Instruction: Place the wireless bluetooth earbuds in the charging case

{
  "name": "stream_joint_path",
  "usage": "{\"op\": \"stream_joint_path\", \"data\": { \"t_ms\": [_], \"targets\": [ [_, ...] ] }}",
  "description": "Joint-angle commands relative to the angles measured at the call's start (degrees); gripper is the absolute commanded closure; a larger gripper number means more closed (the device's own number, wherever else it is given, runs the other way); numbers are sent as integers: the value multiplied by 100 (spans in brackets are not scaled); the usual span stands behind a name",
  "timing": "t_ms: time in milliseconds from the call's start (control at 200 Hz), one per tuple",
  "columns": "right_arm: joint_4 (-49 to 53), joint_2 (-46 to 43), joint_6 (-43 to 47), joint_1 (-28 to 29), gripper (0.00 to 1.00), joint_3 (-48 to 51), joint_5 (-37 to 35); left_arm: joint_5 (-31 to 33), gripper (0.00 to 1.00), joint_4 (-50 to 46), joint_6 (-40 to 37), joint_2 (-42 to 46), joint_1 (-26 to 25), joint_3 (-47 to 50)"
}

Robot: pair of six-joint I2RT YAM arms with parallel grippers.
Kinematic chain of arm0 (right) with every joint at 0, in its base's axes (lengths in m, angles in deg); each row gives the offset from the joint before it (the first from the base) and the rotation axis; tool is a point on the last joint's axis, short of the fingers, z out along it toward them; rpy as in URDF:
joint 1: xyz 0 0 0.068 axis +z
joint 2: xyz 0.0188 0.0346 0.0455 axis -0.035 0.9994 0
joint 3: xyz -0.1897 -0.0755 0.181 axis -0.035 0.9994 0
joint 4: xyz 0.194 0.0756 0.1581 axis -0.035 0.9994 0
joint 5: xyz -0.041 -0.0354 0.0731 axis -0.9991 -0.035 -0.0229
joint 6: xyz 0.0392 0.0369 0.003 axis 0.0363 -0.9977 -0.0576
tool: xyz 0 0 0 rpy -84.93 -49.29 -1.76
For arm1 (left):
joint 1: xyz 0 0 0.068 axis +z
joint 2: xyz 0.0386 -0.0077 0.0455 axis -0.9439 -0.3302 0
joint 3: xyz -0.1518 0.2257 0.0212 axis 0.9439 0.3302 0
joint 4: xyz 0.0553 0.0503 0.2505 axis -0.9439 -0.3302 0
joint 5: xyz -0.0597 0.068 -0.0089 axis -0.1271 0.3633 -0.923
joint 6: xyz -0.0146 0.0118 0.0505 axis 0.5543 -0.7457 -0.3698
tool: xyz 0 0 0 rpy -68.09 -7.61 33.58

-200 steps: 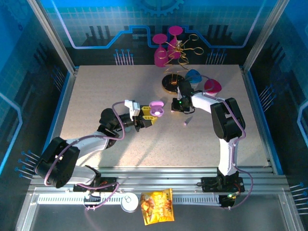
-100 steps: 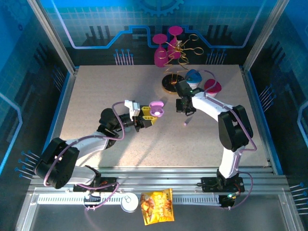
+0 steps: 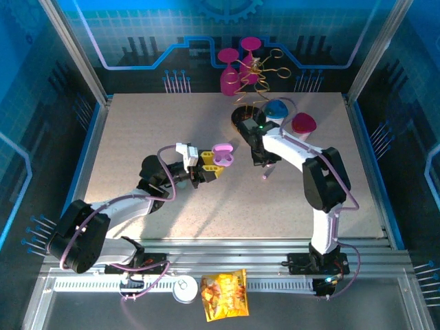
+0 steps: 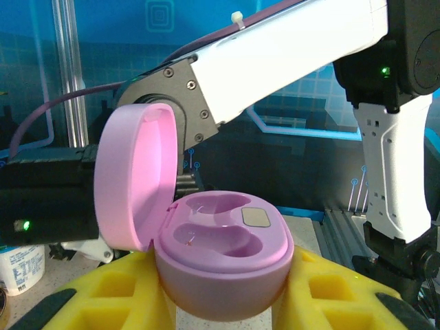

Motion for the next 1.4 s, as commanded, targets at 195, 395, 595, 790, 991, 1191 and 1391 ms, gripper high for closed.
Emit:
{"op": "stream_joint_path", "data": {
  "t_ms": [195,395,595,790,991,1191,1391],
  "targets": [
    [1300,491,-228,339,100,-762,-1096,-49,78,81,-70,194,47,89],
    [1786,745,-201,458,100,-1101,-1433,-57,78,83,-69,192,41,85],
    [1334,435,-4,444,100,-867,-833,-51,78,84,-97,175,41,95],
    [665,-441,207,396,100,-464,20,67,78,-72,-401,114,40,141],
    [334,-1512,339,384,100,-62,766,377,78,-277,-900,-28,40,149],
    [214,-2463,520,375,100,192,1474,660,78,-182,-1168,-429,40,76],
    [-177,-3204,553,403,100,284,2346,828,79,-88,-1422,-828,31,-59]
  ]
}}
